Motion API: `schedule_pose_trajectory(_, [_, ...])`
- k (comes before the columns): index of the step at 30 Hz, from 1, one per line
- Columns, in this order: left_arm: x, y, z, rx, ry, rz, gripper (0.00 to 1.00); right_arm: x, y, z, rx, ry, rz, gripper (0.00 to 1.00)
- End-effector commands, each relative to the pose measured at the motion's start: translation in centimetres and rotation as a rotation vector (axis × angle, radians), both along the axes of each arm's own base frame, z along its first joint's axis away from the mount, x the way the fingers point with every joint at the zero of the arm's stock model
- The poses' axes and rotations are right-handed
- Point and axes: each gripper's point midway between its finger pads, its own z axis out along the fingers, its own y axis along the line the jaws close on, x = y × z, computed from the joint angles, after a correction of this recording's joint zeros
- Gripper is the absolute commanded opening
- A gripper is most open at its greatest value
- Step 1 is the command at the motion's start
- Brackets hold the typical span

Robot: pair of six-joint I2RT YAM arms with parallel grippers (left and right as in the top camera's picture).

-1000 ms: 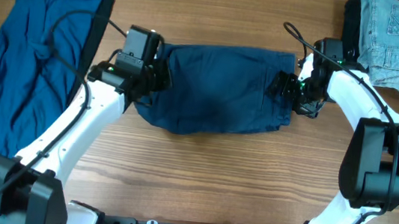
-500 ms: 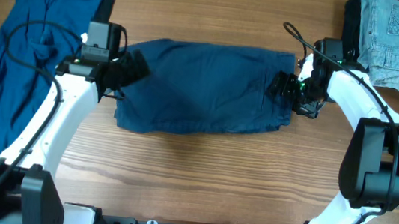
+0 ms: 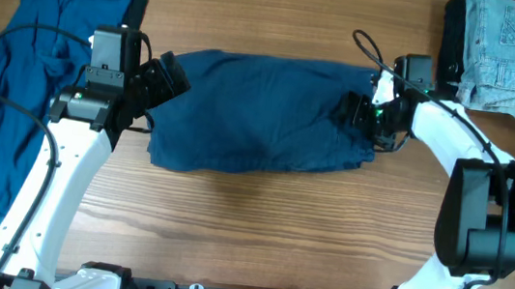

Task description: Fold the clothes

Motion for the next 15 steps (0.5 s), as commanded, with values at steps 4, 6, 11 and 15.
schedule_pose_trajectory(4, [-0.2,-0.2,-0.3,-0.007,0.013,-0.007,1.00,-3.4,0.7,-3.7,0.010,0.147,-0.048,0.29])
schedule_pose_trajectory(6, [-0.4,-0.2,-0.5,-0.006,0.023,-0.007,1.00,-3.2,0.1,-3.9,-0.026,0.139,-0.055,0.09])
schedule_pose_trajectory(11, [-0.8,-0.2,-0.8,-0.004,0.042,-0.006,1.00,-2.2,-5.1,-1.8,-0.262,0.175,-0.130,0.04])
schedule_pose_trajectory(15, [-0.8,-0.2,-0.8,-0.004,0.042,-0.007,1.00,-1.5,-7.7,2.0,-0.341,0.174,-0.107,0.04])
